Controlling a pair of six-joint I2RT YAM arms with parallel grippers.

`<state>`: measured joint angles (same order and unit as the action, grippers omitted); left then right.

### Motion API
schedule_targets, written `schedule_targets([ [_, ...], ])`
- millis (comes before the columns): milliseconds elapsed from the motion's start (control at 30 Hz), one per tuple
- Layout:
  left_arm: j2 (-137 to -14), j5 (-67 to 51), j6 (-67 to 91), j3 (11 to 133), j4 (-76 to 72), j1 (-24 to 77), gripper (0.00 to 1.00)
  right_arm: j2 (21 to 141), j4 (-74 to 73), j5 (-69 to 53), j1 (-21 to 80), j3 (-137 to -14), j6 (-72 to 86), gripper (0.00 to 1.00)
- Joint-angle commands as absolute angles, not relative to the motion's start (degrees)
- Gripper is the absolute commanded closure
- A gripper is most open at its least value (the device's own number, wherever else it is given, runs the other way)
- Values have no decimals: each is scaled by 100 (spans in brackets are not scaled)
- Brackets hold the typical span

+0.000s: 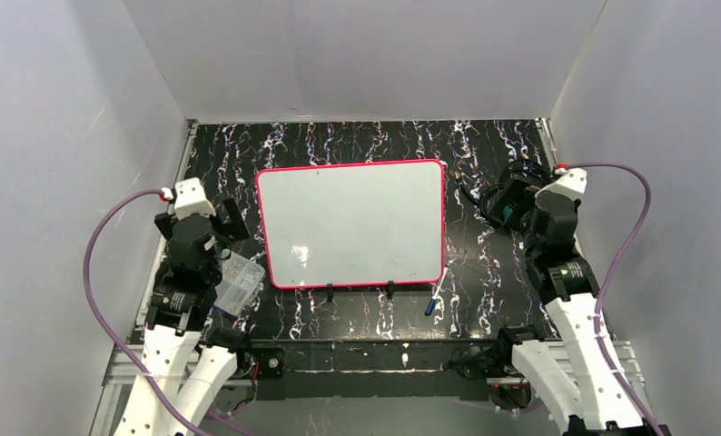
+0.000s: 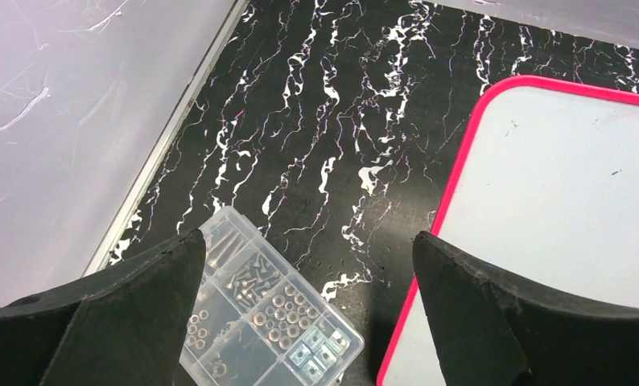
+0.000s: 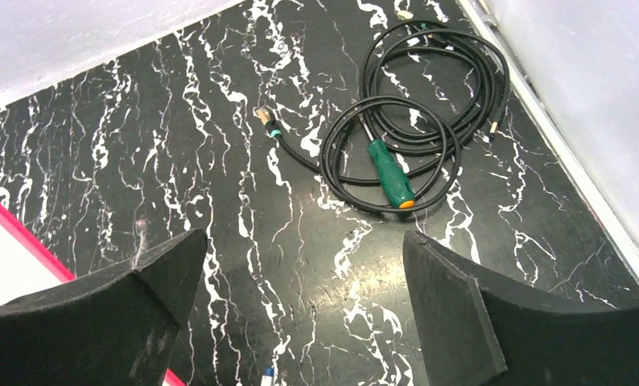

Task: Write a sentence on the whiteboard
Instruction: Open the whiteboard marker at the center of the board.

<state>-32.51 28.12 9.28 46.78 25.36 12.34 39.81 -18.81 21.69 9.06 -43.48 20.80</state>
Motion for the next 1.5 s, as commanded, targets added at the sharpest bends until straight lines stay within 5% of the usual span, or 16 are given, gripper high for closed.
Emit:
schedule_targets([
  [0,-3272,2909,1110,4913,2500,1239,1,4094,-2087,1859,895,-4780,2175,0],
  [367,-3146,2670,1165,4712,2360,1246,1,4632,-3053,1338,896,-4424,2941,0],
  [733,-3013,2033,1110,4544,2233,1239,1,5535,-3397,235,896,-3804,3370,38],
  [1467,-2848,1892,1077,4482,2224,1240,1,6759,-2410,-332,1687,-3345,4188,50],
])
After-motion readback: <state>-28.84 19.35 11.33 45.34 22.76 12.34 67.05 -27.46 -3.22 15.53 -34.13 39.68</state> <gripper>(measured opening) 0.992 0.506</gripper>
